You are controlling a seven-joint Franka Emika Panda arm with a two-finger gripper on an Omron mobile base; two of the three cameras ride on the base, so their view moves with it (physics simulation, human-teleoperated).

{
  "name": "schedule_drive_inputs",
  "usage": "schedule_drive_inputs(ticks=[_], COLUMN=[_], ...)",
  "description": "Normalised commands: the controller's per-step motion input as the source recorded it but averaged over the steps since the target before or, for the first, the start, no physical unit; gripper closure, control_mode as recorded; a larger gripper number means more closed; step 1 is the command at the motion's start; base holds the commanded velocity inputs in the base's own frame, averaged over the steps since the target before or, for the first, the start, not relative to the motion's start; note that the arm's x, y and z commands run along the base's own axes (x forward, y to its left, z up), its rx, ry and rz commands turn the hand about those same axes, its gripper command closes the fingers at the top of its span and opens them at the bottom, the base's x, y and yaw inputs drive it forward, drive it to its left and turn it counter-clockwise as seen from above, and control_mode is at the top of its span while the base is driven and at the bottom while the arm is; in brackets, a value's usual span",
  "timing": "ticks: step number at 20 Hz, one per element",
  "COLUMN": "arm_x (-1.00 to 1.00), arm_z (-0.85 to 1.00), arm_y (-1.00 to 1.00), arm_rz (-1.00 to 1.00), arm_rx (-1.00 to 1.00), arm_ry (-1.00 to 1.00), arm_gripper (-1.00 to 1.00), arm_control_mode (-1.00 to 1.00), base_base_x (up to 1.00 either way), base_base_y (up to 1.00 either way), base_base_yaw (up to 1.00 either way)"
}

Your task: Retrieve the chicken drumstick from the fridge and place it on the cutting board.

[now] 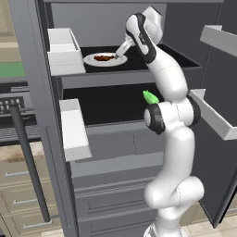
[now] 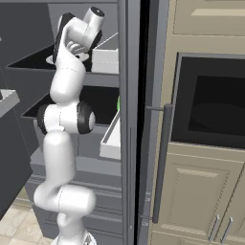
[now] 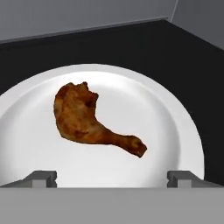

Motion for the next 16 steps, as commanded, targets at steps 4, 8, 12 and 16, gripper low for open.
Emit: schedule_drive_inputs(ticks=[4,8,12,16], arm_x=[0.08,0.27,0.39,0.32], arm_z=[0.0,-0.01,0.0,0.0], arm_y=[0.29,0.35,0.05,0.17], arm_rz=[0.0,0.02,0.06,0.09], arm_rx=[-0.09,-0.06,-0.02,-0.01], arm_ry=[0.0,0.0,0.0,0.11], arm_gripper=[-1.0,-1.0,-1.0,-1.0], arm_control_mode=[-1.0,-1.0,-1.0,-1.0], base_base_x=[0.0,0.0,0.0,0.0], base_base_y=[0.0,0.0,0.0,0.0], base_base_yaw=[0.0,0.0,0.0,0.0])
